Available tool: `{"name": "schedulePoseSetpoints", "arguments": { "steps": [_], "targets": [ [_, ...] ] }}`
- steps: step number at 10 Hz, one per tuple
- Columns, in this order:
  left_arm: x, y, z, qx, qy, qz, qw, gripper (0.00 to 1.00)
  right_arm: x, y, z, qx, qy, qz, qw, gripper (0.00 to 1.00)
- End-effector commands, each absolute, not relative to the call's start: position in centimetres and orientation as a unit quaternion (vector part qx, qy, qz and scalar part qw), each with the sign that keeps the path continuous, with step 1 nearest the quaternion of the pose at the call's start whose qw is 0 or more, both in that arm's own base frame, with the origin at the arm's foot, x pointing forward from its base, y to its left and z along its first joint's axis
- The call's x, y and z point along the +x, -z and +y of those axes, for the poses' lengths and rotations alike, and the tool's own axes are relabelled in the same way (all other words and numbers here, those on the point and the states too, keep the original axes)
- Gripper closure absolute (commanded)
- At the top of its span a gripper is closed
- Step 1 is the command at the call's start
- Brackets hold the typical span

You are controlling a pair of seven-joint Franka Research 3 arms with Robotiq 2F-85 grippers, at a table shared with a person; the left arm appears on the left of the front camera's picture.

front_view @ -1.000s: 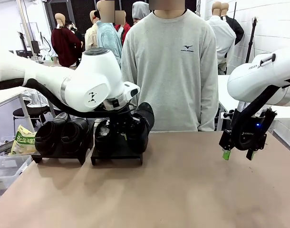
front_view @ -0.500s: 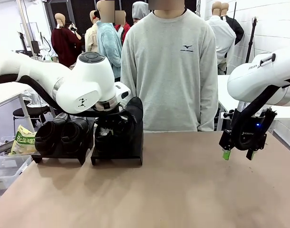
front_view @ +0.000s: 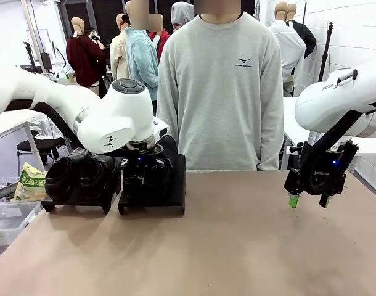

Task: Organize the shoes by placing them on the stand.
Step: Place the Shoe from the middle of the table onto the Shoes Stand.

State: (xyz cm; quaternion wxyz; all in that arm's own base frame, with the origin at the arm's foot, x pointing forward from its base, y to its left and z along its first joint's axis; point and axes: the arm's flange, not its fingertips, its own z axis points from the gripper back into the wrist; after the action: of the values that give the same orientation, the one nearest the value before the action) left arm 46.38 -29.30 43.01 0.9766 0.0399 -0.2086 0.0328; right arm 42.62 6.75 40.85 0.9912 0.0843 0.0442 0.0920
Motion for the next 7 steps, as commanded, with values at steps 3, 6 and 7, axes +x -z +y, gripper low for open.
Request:
{"name": "schedulePoseSetpoints", "arguments": {
  "steps": [3, 6, 7],
  "targets": [
    [46.6, -43.4, -30.9, 0.030, -0.080, -0.213, 0.973, 1.00, 42.7, -41.0, 6.8, 0.083, -0.096, 0.044, 0.991, 0.00],
    [46.9, -42.7, -31.3, 0.019, -0.096, -0.214, 0.972, 1.00, 42.7, -41.0, 6.8, 0.083, -0.096, 0.044, 0.991, 0.00],
    [47.0, -42.5, -31.5, 0.011, -0.102, -0.214, 0.971, 1.00, 42.7, -41.0, 6.8, 0.083, -0.096, 0.044, 0.991, 0.00]
  ]
}}
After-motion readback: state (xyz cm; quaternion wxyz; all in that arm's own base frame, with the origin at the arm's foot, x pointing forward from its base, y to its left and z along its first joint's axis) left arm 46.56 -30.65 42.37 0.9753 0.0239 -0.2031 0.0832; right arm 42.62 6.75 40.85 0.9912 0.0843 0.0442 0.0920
